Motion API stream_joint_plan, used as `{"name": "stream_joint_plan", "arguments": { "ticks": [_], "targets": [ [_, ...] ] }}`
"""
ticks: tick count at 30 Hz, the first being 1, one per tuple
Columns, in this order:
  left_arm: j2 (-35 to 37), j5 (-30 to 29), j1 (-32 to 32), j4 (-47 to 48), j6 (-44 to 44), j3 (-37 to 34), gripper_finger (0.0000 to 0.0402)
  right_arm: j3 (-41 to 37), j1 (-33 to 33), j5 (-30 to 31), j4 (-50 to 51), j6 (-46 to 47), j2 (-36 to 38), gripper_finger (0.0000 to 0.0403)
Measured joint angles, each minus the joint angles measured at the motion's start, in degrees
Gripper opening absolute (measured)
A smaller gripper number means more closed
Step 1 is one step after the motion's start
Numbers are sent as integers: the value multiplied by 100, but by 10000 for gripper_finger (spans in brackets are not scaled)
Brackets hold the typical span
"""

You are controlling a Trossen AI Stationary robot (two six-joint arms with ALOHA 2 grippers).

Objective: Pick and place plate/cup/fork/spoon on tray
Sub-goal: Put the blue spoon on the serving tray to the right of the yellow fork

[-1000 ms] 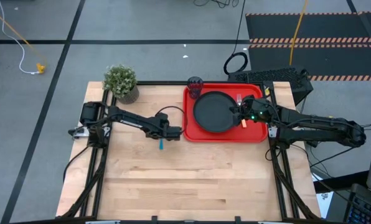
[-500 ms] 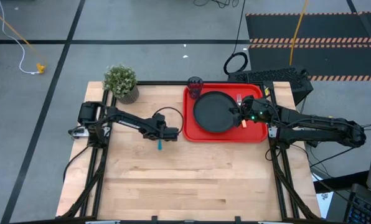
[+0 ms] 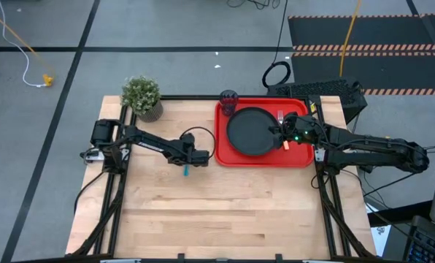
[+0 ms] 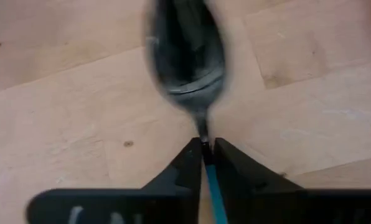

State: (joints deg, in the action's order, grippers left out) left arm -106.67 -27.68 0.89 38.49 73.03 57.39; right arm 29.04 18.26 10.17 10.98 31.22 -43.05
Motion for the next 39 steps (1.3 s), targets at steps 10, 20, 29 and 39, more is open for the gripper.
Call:
{"name": "stream_joint_plan", "arguments": {
  "ticks": [10, 20, 29, 39],
  "targets": [
    [95, -145, -19, 37, -457, -17, 22, 0, -1, 2, -3, 74, 0, 0],
    [1062, -820, -205, -131, -751, -31, 17, 0, -475, 6, -535, -81, -154, 0],
    [1862, -1612, -519, -1515, -1807, -15, 13, -7, -1327, 4, -2275, -568, -1481, 27],
    [1839, -1823, -634, -4185, -3479, -16, 10, 7, -1800, -292, -5797, -946, -3555, 120]
  ]
}}
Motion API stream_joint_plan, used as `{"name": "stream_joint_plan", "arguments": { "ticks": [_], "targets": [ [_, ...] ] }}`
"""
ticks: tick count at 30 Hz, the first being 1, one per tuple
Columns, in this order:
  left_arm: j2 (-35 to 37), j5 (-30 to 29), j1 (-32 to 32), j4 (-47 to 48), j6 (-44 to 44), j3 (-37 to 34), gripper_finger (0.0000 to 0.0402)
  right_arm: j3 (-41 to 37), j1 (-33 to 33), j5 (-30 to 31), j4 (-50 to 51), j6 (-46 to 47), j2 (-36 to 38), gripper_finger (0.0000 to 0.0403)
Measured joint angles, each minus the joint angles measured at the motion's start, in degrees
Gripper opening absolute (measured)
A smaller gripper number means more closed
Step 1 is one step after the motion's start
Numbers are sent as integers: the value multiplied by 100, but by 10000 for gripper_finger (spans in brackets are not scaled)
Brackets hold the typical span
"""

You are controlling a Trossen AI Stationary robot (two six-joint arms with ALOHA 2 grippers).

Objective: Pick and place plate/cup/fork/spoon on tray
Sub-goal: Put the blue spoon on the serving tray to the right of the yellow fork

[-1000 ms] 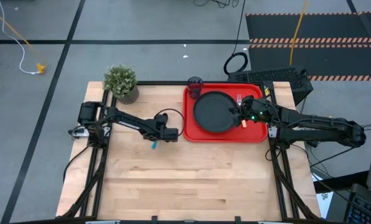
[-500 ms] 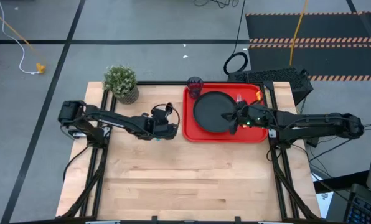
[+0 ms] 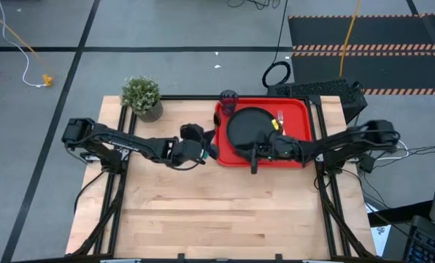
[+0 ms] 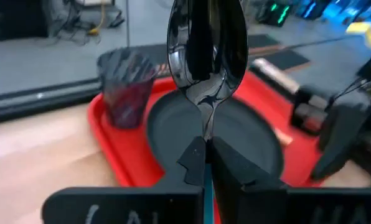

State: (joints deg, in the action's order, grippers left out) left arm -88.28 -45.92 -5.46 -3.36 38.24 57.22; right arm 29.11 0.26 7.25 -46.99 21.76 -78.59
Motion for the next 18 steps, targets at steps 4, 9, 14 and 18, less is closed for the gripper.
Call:
{"name": "stream_joint_plan", "arguments": {
  "ticks": [4, 9, 14, 18],
  "targets": [
    [2, -63, -41, -793, -483, -1, 10, -11, -40, 8, -759, 156, -494, 159],
    [-16, -73, -67, -1524, -957, 1, 7, 105, -45, 15, -1406, 407, -984, 201],
    [-88, -84, -63, -1642, -1085, 3, 11, 454, -115, 15, -1452, 349, -1397, 230],
    [-196, -71, -63, -1771, -1122, 1, 7, 786, -195, 31, -1455, 173, -1749, 241]
  ]
}}
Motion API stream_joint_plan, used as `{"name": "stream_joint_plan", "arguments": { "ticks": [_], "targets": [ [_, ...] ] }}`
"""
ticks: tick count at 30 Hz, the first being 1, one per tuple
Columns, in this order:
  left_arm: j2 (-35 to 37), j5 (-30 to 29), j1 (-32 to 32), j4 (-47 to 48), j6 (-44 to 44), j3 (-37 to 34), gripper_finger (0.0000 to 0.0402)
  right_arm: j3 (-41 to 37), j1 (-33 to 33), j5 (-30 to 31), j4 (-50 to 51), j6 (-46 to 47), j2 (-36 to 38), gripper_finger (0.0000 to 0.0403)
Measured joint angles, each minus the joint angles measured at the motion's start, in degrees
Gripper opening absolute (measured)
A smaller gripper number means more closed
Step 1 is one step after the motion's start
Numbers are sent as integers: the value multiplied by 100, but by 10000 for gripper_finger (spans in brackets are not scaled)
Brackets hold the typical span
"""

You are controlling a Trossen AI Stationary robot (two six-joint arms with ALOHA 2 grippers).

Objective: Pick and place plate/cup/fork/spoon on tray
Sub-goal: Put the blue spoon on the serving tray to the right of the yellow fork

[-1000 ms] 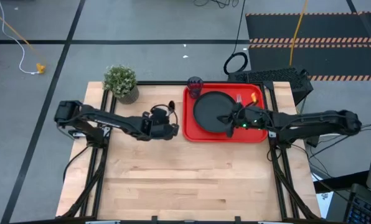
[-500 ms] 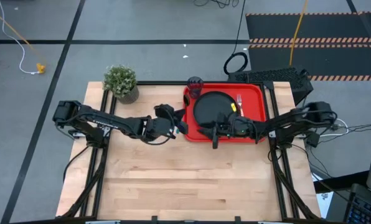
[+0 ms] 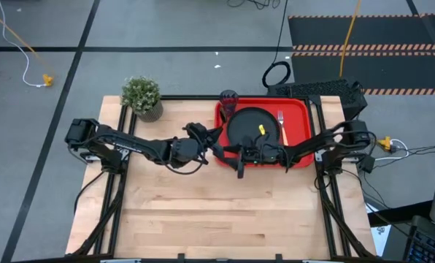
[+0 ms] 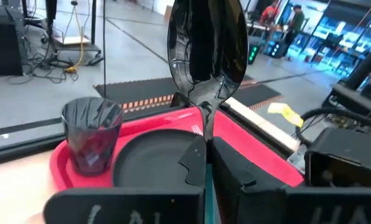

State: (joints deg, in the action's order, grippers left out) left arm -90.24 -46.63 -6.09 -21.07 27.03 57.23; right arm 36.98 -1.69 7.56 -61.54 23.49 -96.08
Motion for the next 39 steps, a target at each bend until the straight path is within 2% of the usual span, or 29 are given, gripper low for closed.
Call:
{"name": "stream_joint_plan", "arguments": {
  "ticks": [5, 13, 18, 32, 34, 39],
  "targets": [
    [-132, 8, -20, -163, -83, -4, 11, 161, 0, 302, -12, -154, -232, 242],
    [-250, 11, -37, -495, -85, 9, 7, 159, 7, 314, -132, -215, -244, 229],
    [-266, 13, -44, -573, -88, 7, 11, 159, 7, 463, -236, -315, -244, 185],
    [-259, 6, -146, -614, -96, 7, 6, 157, 7, 443, -265, -343, -244, 20],
    [-257, 4, -165, -618, -91, 7, 7, 153, 8, 453, -244, -318, -244, 7],
    [-253, 53, -198, -613, -32, 7, 22, 153, 25, 439, -117, -296, -206, 5]
  ]
}}
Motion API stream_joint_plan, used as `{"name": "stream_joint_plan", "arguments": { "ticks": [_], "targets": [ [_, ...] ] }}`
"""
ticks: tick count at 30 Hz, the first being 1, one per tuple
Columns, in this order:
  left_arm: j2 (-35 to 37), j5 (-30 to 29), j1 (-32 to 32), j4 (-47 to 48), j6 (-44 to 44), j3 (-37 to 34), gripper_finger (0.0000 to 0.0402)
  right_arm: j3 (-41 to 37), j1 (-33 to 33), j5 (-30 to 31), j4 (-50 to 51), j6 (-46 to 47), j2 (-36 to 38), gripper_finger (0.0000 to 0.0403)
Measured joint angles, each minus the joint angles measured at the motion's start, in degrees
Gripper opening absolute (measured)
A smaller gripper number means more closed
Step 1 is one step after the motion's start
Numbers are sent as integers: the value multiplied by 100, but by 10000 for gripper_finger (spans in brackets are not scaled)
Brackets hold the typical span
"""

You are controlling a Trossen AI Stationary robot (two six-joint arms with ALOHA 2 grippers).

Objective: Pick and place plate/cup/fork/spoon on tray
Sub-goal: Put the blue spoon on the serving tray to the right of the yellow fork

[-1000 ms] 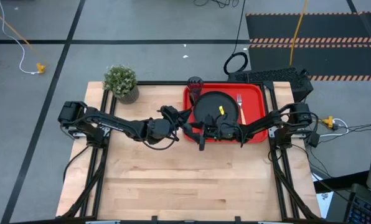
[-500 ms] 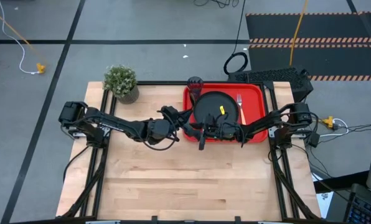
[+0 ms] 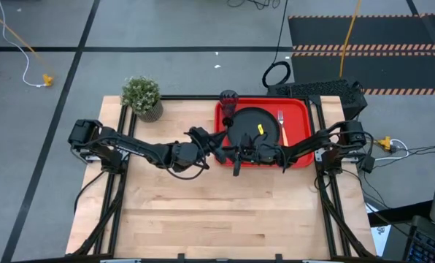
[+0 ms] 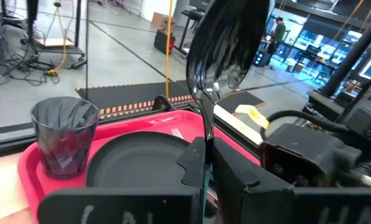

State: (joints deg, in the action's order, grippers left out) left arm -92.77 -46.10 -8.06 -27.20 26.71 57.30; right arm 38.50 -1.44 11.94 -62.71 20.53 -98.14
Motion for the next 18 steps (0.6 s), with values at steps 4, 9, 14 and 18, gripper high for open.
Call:
{"name": "stream_joint_plan", "arguments": {
  "ticks": [4, 9, 14, 18],
  "targets": [
    [0, 306, -54, -3, -183, 0, 42, -32, 74, -177, 377, -21, 222, 2],
    [58, 644, -145, 52, -276, -2, 93, -188, 134, -394, 791, -85, 767, 1],
    [92, 922, -199, 77, -469, -2, 150, -358, 154, -628, 1285, -240, 1373, 0],
    [111, 1324, -220, 44, -753, -2, 178, -494, 154, -986, 1727, -406, 1844, 0]
  ]
}}
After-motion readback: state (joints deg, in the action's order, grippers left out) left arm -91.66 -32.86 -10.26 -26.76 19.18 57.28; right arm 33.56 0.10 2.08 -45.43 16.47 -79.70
